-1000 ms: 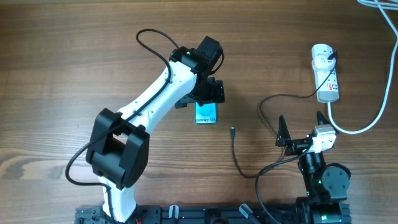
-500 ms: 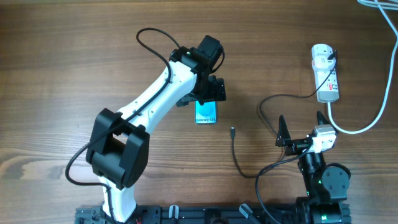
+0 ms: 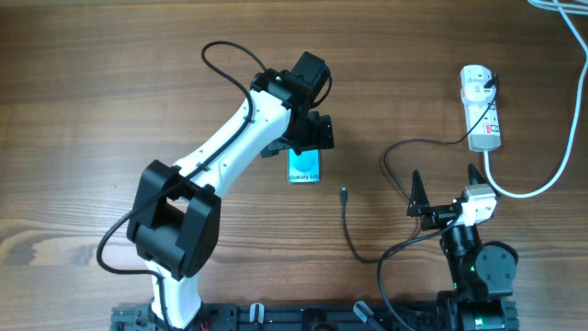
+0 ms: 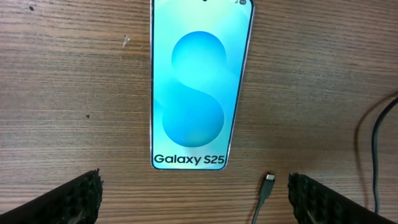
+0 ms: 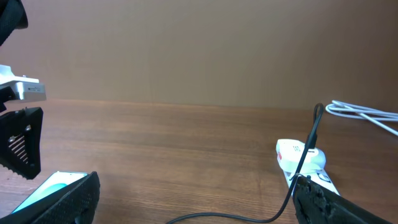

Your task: Plug charger to phone and switch on socket

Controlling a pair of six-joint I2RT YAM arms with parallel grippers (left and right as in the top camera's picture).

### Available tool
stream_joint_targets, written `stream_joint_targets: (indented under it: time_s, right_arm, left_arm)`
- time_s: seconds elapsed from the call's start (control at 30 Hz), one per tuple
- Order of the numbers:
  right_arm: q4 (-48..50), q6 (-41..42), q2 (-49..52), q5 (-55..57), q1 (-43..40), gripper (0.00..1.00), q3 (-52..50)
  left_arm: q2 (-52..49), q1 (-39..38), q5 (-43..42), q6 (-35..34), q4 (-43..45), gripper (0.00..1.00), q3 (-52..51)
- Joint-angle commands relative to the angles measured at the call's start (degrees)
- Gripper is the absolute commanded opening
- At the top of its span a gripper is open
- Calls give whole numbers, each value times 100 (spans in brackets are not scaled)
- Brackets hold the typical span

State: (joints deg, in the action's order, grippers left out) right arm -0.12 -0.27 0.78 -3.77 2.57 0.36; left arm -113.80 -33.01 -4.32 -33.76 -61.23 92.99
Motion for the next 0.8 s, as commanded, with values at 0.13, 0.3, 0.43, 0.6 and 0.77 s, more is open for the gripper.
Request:
stream_joint_targets:
  time_s: [0.13, 0.3, 0.43, 0.6, 0.77]
  right_arm:
    - [15, 42, -35, 59, -22, 100, -7]
    - [15, 42, -35, 57, -22, 100, -7]
    - [15, 39, -35, 57, -22, 100, -7]
    - [15, 42, -35, 59, -22, 100, -7]
    - [15, 42, -35, 57, -22, 100, -7]
  left_arm:
    - [-76, -33, 103, -275, 15, 100, 66]
    - [-79, -33, 103, -278, 15, 100, 66]
    - [-79, -33, 101, -278, 35, 100, 4]
    - [-83, -33, 101, -293, 199, 100, -291]
    - [-221, -33, 101, -319, 221, 100, -317]
